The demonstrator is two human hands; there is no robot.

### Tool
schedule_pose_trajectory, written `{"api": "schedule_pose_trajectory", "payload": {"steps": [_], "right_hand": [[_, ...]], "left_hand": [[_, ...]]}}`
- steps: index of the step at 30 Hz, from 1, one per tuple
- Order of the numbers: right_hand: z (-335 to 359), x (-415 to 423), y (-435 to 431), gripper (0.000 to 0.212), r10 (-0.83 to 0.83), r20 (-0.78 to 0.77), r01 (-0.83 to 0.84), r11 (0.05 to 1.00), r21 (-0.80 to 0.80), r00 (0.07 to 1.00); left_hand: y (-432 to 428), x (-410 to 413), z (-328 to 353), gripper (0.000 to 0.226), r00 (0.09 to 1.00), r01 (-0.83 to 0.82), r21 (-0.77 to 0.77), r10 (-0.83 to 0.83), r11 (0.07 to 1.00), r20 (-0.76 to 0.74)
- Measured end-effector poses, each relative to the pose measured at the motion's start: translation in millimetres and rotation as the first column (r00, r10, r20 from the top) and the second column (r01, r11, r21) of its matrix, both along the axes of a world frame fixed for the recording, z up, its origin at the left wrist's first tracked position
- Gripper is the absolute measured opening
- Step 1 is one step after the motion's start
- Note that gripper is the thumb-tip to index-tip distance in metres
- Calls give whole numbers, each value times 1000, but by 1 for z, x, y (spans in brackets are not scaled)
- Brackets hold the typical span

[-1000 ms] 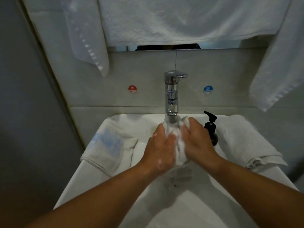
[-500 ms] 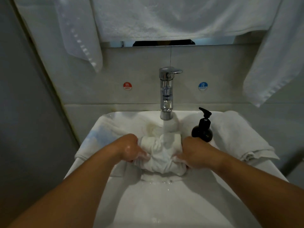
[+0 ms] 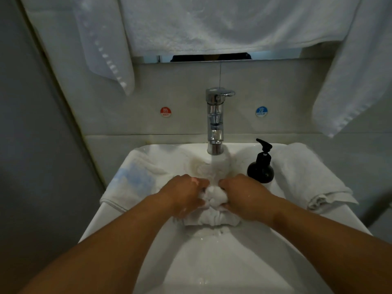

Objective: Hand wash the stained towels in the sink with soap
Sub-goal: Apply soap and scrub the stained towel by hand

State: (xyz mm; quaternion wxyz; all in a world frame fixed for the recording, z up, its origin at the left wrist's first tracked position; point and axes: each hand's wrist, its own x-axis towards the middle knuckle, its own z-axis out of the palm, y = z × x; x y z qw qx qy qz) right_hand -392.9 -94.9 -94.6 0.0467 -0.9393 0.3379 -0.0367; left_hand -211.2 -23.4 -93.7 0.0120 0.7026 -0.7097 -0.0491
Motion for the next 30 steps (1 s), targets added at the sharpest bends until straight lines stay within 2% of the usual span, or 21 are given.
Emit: {"api": "schedule_pose_trajectory", "payload": {"steps": [1, 3, 5, 6, 7, 8, 9, 10, 11, 12, 14, 16, 18, 19, 20, 22, 24, 26, 28, 30], "right_hand": [[3, -3, -3, 29, 4, 57, -7, 998, 64, 998], [15, -12, -9, 26, -26, 180, -28, 956, 293, 983], [28, -22, -8, 21, -146, 294, -78, 771, 633, 945], [33, -25, -4, 18, -187, 290, -87, 684, 724, 939], [36, -25, -2, 14, -171, 268, -78, 691, 718, 948], [36, -24, -1, 13, -79, 211, -63, 804, 591, 974], [33, -22, -2, 14, 21, 121, -67, 919, 387, 992], [25, -20, -1, 17, 80, 33, -83, 987, 140, 996], [15, -19, 1, 22, 125, -14, -126, 989, -75, 992], [3, -19, 3, 27, 186, -41, -190, 956, -222, 982], [-15, -22, 9, 32, 253, -78, -264, 911, -317, 964], [-22, -29, 11, 33, 294, -139, -320, 917, -240, 946], [-13, -35, 11, 43, 299, -155, -301, 954, 10, 942], [-7, -36, 10, 54, 291, -160, -281, 956, 83, 943], [-1, -35, 9, 65, 284, -154, -269, 957, 110, 946], [0, -30, 4, 79, 241, -97, -224, 961, 164, 966], [-10, -24, 1, 109, 220, -115, -189, 955, 228, 969], [-24, -19, 1, 129, 227, -218, -194, 967, 165, 949], [-31, -16, 0, 123, 222, -218, -204, 974, 102, 950], [-33, -13, -2, 112, 206, -184, -190, 977, 100, 961]], "left_hand": [[2, 1, 4, 25, 999, 12, -11, -13, 1000, -38], [9, 6, 16, 18, 974, 34, 24, -28, 999, -223], [17, 11, 30, 19, 932, 80, 55, -55, 995, -358], [19, 11, 36, 20, 929, 99, 65, -69, 993, -363], [21, 10, 38, 21, 938, 107, 74, -76, 991, -338], [22, 8, 38, 20, 953, 114, 76, -87, 991, -291], [23, 6, 36, 21, 967, 121, 63, -103, 991, -231], [22, 3, 29, 25, 978, 124, 36, -116, 992, -171], [23, -1, 21, 27, 986, 111, -9, -112, 994, -124], [24, -4, 11, 26, 993, 84, -61, -89, 995, -74], [28, -11, -5, 28, 995, 68, -140, -56, 988, 85], [31, -14, -18, 43, 980, 137, -64, -126, 988, 154], [33, -14, -16, 47, 980, 190, 85, -193, 978, 39], [34, -13, -11, 47, 983, 184, 164, -181, 969, -34], [32, -12, -7, 48, 984, 166, 205, -148, 965, -103], [26, -8, -9, 60, 979, 100, 173, -66, 980, -195], [23, -7, -14, 96, 991, 44, 172, -20, 984, -136], [20, -10, -26, 121, 1000, -5, 215, 4, 977, 8], [15, -15, -36, 115, 997, 1, 172, -15, 985, 77], [12, -16, -38, 96, 996, 58, 123, -66, 991, 66]]}}
